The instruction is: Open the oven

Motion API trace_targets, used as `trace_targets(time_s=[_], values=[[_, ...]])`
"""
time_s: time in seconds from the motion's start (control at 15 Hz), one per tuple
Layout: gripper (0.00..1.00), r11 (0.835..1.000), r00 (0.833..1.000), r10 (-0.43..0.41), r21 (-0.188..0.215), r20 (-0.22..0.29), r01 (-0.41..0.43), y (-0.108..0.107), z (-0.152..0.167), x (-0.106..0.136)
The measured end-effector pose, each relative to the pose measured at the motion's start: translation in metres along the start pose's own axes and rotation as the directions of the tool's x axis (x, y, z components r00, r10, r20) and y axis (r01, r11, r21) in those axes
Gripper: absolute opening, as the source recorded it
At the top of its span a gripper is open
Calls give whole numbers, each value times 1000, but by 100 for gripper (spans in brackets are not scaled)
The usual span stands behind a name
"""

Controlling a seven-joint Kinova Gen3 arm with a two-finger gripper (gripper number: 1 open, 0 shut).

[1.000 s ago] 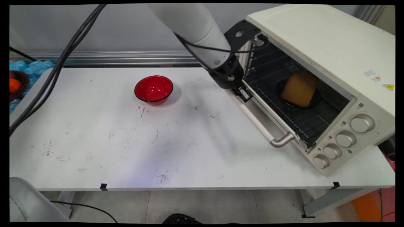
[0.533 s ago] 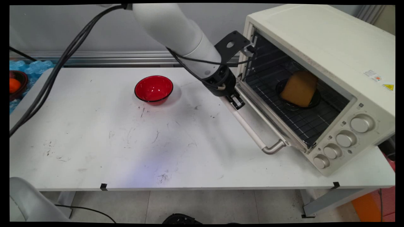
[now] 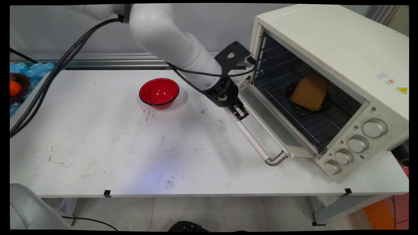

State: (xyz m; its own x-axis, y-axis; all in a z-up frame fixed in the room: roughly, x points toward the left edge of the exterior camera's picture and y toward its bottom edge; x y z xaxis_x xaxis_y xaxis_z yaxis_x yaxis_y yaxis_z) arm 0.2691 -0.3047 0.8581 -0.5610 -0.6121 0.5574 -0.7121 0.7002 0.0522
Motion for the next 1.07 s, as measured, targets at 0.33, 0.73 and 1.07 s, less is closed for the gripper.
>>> trace_targets(time_s=[0.33, 0.73, 1.07], values=[[0, 1000, 1000, -8, -4, -11, 8, 0, 4, -17], [0, 1000, 1000, 10, 0, -22, -10, -2, 6, -37], [0, 1000, 999, 28, 0, -31, -28, -4, 5, -49]])
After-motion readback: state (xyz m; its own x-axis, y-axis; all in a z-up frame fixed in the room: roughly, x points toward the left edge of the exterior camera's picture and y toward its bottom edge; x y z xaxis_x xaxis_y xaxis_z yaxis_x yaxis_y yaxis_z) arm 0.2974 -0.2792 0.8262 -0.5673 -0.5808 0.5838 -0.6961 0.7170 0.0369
